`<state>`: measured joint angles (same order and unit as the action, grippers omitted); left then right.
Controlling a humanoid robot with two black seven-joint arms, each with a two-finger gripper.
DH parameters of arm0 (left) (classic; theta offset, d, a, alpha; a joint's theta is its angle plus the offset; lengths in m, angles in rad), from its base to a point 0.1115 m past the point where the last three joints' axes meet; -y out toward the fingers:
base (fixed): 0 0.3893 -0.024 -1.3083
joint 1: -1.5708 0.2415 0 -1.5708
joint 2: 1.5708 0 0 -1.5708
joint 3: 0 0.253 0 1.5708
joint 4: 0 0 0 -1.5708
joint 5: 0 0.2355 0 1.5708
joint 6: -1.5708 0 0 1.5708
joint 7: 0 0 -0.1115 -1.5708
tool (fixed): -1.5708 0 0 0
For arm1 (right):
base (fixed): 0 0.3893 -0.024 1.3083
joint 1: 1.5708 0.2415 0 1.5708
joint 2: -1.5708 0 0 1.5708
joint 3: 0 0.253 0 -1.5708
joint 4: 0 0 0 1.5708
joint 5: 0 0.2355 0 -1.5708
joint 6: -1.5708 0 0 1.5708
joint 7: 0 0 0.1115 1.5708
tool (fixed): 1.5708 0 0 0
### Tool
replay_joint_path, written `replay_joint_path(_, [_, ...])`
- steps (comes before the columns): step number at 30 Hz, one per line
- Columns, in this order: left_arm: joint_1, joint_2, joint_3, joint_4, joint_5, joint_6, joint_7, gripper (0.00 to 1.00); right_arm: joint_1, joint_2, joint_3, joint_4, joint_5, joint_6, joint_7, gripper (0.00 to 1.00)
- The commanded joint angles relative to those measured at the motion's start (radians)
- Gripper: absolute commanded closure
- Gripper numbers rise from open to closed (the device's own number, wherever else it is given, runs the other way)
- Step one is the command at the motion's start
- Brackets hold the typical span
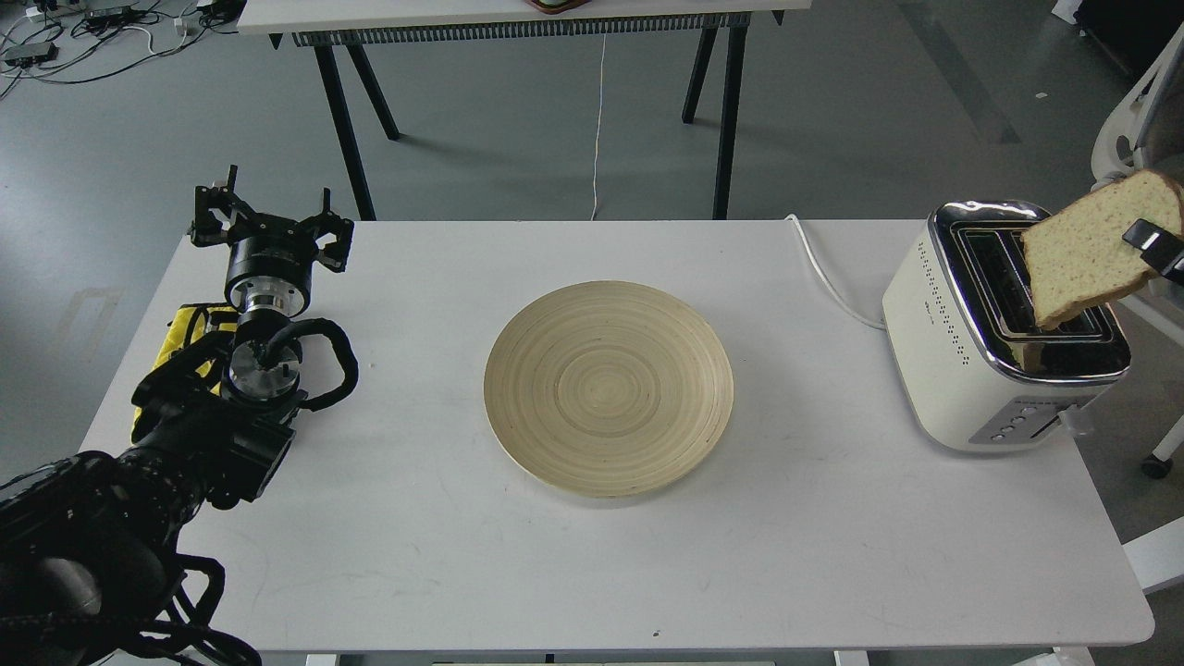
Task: Put bread in toaster with right arm
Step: 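Lower the bread slice into the toaster slot with the right gripper, then release the bread and raise the right gripper away from the toaster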
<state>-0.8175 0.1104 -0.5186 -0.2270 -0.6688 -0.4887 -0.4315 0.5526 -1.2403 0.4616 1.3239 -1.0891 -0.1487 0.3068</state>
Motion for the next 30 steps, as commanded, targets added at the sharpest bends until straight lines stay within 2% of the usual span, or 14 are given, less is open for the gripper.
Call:
replay_joint_path(1, [0.0,0.0,0.0,0.0,0.0,0.0,0.0,0.0,0.007,0.022,0.0,-0.008,0.0,0.001,-0.003,0.98])
replay_joint_path(16, [0.0,0.0,0.0,0.0,0.0,0.0,0.0,0.0,0.03,0.159,-0.001,-0.141,-0.037,0.047,-0.003,0.98])
replay_joint_path(23, [0.0,0.0,0.0,0.0,0.0,0.0,0.0,0.0,0.03,0.197,-0.004,-0.146,-0.06,0.052,-0.005,0.92])
replay_joint_path(25, [0.0,0.0,0.0,0.0,0.0,0.0,-0.001,0.0,0.03,0.205,-0.011,-0.146,-0.072,0.052,-0.005,0.81])
replay_joint_path(29, [0.0,0.0,0.0,0.0,0.0,0.0,0.0,0.0,0.032,0.213,-0.021,-0.144,-0.068,0.049,-0.005,0.45])
replay_joint_path(30, [0.0,0.0,0.0,0.0,0.0,0.0,0.0,0.0,0.032,0.216,-0.021,-0.144,-0.064,0.049,-0.005,0.41])
